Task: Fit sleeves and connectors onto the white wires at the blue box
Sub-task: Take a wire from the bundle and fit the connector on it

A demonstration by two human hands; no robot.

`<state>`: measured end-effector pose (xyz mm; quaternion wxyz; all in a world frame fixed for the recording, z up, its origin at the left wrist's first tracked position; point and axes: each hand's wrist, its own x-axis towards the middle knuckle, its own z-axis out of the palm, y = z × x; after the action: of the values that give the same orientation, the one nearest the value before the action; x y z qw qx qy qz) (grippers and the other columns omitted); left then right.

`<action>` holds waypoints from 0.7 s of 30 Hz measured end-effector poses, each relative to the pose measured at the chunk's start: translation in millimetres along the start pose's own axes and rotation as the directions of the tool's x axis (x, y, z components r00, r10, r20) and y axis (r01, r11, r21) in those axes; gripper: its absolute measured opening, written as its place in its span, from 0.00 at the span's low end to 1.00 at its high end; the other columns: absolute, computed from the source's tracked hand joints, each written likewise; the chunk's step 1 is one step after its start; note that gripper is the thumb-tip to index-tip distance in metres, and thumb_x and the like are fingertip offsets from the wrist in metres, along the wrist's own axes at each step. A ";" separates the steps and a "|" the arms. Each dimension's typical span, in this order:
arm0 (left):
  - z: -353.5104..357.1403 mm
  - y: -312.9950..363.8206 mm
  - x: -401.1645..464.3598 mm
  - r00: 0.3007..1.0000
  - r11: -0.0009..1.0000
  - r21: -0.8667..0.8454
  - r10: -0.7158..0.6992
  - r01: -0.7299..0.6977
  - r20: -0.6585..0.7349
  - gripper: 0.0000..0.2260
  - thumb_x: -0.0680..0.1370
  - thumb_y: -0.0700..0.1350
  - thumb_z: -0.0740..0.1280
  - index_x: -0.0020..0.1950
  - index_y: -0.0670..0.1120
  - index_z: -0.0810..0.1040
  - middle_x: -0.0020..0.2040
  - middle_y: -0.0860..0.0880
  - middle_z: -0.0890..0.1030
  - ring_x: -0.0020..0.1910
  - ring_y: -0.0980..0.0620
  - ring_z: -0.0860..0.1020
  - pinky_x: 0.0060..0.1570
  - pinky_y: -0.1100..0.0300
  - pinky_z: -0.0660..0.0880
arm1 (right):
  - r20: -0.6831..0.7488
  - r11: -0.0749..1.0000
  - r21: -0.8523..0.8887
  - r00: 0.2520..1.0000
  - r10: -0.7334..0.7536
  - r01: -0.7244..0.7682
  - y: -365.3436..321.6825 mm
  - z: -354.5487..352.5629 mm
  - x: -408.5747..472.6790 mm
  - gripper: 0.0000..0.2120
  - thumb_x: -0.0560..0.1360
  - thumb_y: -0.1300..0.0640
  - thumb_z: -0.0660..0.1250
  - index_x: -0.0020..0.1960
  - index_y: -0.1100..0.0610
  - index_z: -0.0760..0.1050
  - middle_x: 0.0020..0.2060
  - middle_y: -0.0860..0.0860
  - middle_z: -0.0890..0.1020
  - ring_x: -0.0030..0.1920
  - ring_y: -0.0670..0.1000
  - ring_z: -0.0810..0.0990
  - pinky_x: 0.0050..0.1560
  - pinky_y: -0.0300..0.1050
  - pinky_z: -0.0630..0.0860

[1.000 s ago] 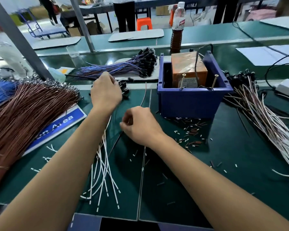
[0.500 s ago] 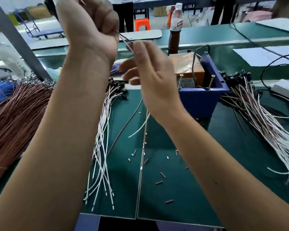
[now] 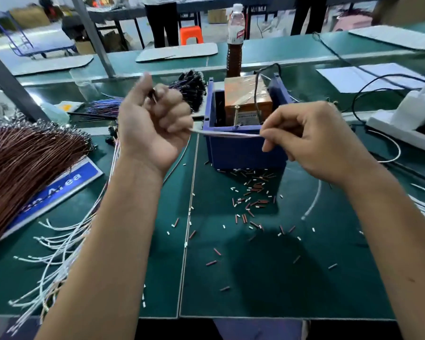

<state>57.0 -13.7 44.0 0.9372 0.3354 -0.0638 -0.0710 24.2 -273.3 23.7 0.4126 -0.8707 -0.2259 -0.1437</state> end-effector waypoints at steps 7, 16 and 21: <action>-15.5 -59.2 -22.4 0.966 0.554 0.829 -0.168 -0.071 0.195 0.07 0.78 0.41 0.71 0.42 0.47 0.76 0.32 0.52 0.68 0.25 0.59 0.63 0.24 0.67 0.60 | 0.155 0.999 -0.001 0.987 0.032 -0.032 15.0 1.2 -8.2 0.05 0.80 0.61 0.72 0.46 0.54 0.83 0.35 0.46 0.86 0.39 0.43 0.84 0.44 0.34 0.77; -33.1 -106.9 -16.3 0.969 0.336 0.920 -0.072 -0.201 0.238 0.02 0.77 0.40 0.73 0.46 0.47 0.84 0.40 0.48 0.87 0.44 0.43 0.86 0.52 0.42 0.82 | 0.105 0.996 0.085 0.994 0.030 -0.039 36.7 25.4 -14.9 0.03 0.78 0.61 0.75 0.48 0.55 0.86 0.37 0.47 0.87 0.40 0.45 0.86 0.48 0.44 0.83; -45.0 -111.4 -16.6 0.978 0.266 0.944 -0.012 -0.197 0.208 0.06 0.77 0.45 0.72 0.41 0.52 0.86 0.36 0.55 0.86 0.33 0.52 0.80 0.38 0.59 0.75 | 0.027 0.988 0.139 0.998 0.059 -0.062 46.0 32.4 -21.0 0.01 0.78 0.60 0.76 0.47 0.56 0.86 0.37 0.48 0.87 0.40 0.47 0.86 0.49 0.51 0.83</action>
<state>38.2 -68.1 -62.7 0.5378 0.8204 -0.1942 0.0082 31.8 -279.4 -35.5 0.4740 -0.8478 -0.2135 -0.1048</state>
